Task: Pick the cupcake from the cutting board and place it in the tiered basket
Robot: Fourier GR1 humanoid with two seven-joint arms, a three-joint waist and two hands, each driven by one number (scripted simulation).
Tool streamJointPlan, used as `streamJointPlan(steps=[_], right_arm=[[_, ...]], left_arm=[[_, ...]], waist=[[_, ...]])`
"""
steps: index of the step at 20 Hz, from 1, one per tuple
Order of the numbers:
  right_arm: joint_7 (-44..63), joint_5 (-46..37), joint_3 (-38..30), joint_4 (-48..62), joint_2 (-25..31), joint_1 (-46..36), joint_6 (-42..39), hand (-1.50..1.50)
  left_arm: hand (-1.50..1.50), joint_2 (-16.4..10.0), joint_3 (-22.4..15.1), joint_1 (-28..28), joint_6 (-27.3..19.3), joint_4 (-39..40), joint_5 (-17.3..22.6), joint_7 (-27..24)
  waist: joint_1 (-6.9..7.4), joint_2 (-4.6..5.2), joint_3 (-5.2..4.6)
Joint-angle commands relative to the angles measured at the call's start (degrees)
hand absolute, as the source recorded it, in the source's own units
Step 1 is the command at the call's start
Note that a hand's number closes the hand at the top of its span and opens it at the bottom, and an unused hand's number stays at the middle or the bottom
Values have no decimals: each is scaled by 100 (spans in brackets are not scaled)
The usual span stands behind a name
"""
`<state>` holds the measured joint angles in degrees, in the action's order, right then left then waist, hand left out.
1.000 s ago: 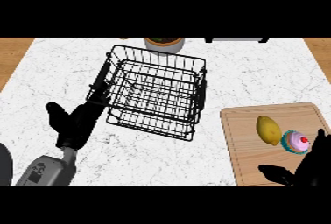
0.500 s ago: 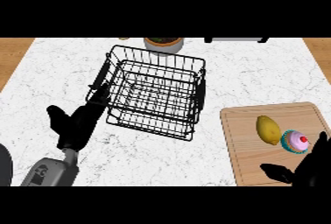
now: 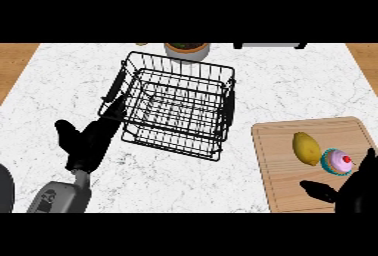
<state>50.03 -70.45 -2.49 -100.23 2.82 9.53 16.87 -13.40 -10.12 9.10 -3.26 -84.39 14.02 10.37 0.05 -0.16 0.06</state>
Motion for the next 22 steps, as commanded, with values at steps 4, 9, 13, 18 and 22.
streamJointPlan(steps=[4,9,13,18,22], right_arm=[[-583,629,-575,799,207,-225,517,-150],[-698,680,-683,1150,273,-440,506,-150],[-1075,768,-707,1726,141,-487,1112,-150],[-1475,1353,-1073,2370,737,-1049,649,-150],[-2188,1473,-804,2518,649,-997,926,150]], left_arm=[[0,-38,266,-166,323,-577,-16,460],[0,491,207,182,120,-136,-418,405],[0,461,421,475,202,70,-415,509],[0,403,440,-3,413,-383,-319,504],[0,485,376,-246,450,-185,-490,124]], waist=[[-4,13,-5],[-14,16,-6],[-19,18,-5],[16,19,-4],[18,20,-4]])
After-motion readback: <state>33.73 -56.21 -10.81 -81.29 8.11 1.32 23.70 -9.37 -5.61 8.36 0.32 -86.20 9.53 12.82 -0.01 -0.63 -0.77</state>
